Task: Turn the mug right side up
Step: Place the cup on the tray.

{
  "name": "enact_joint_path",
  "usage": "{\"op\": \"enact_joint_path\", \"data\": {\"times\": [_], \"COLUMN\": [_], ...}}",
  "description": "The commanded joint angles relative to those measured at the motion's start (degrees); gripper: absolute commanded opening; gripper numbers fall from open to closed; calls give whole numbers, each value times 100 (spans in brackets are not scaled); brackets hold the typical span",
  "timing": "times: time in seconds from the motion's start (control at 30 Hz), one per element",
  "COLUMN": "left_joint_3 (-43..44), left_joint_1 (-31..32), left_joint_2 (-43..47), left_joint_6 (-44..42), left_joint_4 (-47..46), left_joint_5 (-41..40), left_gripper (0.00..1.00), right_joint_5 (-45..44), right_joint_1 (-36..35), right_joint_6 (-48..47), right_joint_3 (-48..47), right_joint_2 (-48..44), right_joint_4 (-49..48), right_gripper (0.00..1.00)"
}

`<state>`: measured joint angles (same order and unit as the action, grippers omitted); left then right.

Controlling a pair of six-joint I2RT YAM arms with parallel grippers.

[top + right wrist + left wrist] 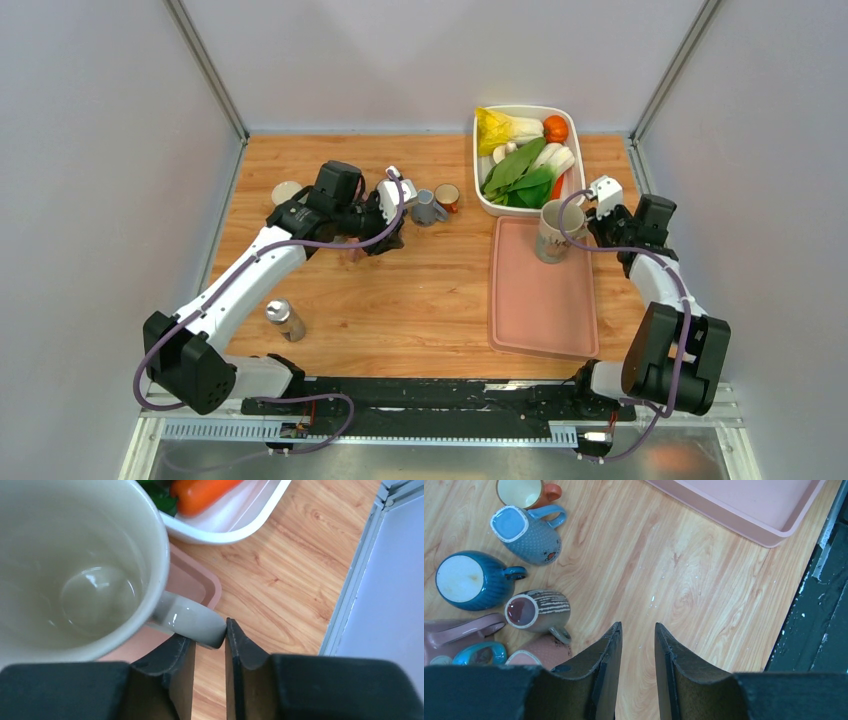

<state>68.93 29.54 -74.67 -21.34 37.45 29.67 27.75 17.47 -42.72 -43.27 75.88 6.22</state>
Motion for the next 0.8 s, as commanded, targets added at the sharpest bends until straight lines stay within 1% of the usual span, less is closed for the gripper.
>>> {"op": "enact_joint_path", "data": {"times": [0.0, 0.07, 0.13, 0.17, 0.43, 0.6, 0.77], "left_joint_3": [22, 41, 45, 43, 43, 39, 14], "left_joint_1": [2, 1, 3, 4, 0, 6, 5], "left_joint_2": [169, 160, 157, 155, 146, 149, 154], "left_joint_6": [-8, 3, -1, -1, -16, -27, -56], "left_joint_4": [-111, -101, -91, -90, -113, -129, -84], "left_joint_5": [85, 83, 71, 67, 65, 51, 16], "left_gripper": [38, 38, 37, 38, 37, 37, 37], "right_joint_5": [-341, -443, -546, -615, -909, -1027, -1028], "right_joint_1": [6, 10, 7, 9, 64, 305, 352], "right_joint_6": [453, 500, 501, 510, 733, 1229, 1263], "right_joint_3": [-3, -5, -19, -23, 105, 440, 980], "right_joint_2": [-198, -184, -160, -148, -118, -164, -413], "right_joint_4": [-1072, -1216, -1302, -1325, -1676, -2263, -2963], "right_gripper": [17, 11, 2, 0, 0, 0, 0]}}
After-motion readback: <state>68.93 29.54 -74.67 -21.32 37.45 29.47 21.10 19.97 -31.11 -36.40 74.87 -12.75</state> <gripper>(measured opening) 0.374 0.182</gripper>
